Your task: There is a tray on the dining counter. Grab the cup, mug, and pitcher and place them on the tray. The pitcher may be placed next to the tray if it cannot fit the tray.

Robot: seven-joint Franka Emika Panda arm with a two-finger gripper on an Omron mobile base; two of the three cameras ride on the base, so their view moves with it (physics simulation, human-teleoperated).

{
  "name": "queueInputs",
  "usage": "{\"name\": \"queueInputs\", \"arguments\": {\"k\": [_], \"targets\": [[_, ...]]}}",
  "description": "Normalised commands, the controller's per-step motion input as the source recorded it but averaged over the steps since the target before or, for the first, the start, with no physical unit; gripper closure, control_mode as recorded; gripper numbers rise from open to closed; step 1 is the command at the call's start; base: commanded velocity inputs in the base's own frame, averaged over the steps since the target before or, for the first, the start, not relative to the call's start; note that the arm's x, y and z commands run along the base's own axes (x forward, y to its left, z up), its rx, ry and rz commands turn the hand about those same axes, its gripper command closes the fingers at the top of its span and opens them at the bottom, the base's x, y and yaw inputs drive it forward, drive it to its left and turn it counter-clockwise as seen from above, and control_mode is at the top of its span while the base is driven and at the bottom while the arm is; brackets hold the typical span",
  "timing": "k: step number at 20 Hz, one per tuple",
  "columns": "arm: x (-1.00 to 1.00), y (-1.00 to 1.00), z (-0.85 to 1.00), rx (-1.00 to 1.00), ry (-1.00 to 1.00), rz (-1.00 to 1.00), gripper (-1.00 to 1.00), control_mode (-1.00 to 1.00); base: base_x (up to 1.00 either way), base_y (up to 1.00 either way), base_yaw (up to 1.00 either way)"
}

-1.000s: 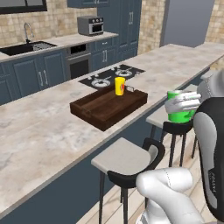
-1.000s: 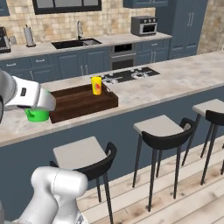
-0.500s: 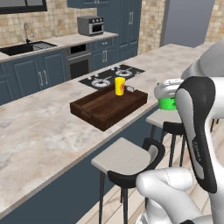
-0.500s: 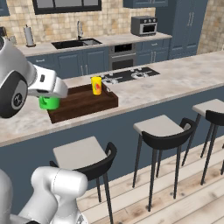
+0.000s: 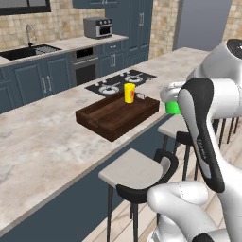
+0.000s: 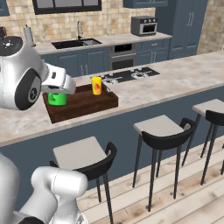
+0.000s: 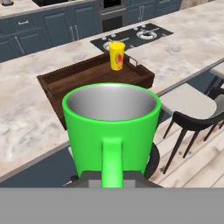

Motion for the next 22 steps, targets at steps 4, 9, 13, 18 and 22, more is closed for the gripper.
{"name": "queueInputs", "arguments": {"k": [4,9,13,18,22], "targets": [[0.41,-0.09,-0.29,0.00,-0.01,0.00,1.00,-1.00,0.00,0.00,0.00],[0.42,-0.10,-0.29,0.00,-0.03,0.00,1.00,-1.00,0.00,0.00,0.00],[0.51,-0.09,-0.24,0.00,-0.01,0.00,1.00,-1.00,0.00,0.00,0.00],[0.55,-0.08,-0.19,0.00,0.00,0.00,1.00,-1.00,0.00,0.00,0.00],[0.41,-0.07,-0.25,0.00,-0.01,0.00,1.00,-1.00,0.00,0.00,0.00]]}}
